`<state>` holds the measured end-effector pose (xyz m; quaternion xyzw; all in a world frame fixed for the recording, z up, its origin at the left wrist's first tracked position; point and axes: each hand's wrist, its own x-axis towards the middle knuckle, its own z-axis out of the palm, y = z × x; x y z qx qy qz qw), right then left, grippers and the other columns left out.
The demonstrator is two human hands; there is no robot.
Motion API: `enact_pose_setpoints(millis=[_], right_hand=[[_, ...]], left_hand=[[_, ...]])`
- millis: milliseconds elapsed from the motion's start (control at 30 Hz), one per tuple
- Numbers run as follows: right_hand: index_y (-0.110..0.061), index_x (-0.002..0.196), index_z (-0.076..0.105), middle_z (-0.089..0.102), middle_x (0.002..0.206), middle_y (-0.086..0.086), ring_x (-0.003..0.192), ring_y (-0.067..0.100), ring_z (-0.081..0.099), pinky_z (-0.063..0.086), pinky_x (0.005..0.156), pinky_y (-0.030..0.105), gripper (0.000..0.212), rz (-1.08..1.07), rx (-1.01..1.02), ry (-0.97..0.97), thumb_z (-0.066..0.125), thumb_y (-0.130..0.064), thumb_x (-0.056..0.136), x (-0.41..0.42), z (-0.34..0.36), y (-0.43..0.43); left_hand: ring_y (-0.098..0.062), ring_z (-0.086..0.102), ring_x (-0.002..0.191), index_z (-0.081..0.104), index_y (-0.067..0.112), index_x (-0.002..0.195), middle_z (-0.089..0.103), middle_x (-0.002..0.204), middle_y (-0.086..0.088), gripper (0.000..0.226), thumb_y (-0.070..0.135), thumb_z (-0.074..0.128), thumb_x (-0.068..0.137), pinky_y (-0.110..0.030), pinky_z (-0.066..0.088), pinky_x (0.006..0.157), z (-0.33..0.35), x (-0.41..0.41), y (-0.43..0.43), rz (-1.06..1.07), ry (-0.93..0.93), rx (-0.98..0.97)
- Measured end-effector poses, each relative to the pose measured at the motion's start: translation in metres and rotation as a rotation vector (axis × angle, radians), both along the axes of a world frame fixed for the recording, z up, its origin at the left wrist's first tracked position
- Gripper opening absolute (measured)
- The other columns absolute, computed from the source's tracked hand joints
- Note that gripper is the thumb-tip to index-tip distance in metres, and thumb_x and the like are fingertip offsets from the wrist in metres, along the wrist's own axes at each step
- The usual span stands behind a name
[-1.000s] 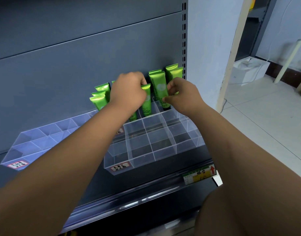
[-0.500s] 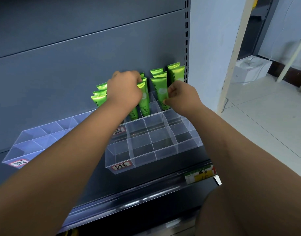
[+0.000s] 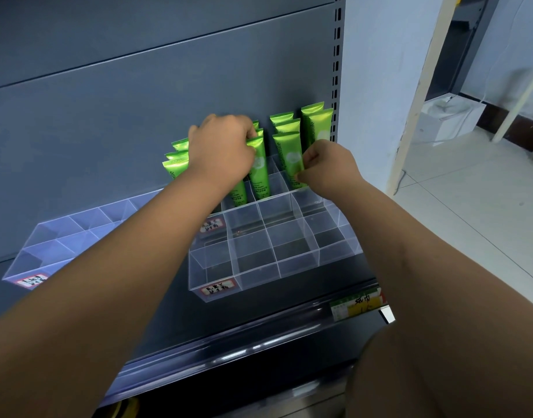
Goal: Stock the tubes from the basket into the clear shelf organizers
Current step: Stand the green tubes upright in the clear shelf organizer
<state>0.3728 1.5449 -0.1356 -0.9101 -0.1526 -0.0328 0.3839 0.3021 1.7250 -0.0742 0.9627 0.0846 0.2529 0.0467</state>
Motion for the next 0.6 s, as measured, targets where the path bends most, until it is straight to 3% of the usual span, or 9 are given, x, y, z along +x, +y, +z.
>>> enact_pose_setpoints(millis=[233,433,600], right_hand=[[-0.014,0.094,0.066,0.059,0.082,-0.005,0.088,0.023,0.060,0.049,0.071,0.031,0.018,0.014,-0.008,-0.004,0.075,-0.012,0.079,-0.0013,0.0018,0.0000],[-0.019,0.090,0.064,0.058,0.079,-0.008,0.088,0.022,0.061,0.047,0.070,0.029,0.017,0.014,-0.018,0.003,0.076,-0.015,0.079,0.0005,0.0008,-0.0002],[-0.023,0.085,0.063,0.063,0.082,-0.007,0.087,0.021,0.063,0.053,0.073,0.032,0.019,0.027,0.012,0.019,0.079,-0.019,0.076,-0.0011,0.0025,-0.0005]], left_hand=[[-0.031,0.058,0.115,0.072,0.028,0.109,0.073,0.108,0.001,0.028,0.018,0.067,0.083,-0.040,0.040,0.090,0.0000,-0.0012,0.0012,-0.010,0.003,-0.070],[-0.032,0.053,0.109,0.074,0.027,0.100,0.074,0.095,0.005,0.024,0.015,0.063,0.082,-0.042,0.050,0.088,0.0029,-0.0031,-0.0017,-0.040,-0.071,-0.097],[-0.024,0.053,0.112,0.073,0.032,0.102,0.072,0.093,0.016,0.017,0.035,0.068,0.086,-0.039,0.046,0.093,0.0041,-0.0028,-0.0079,-0.160,-0.120,-0.187]])
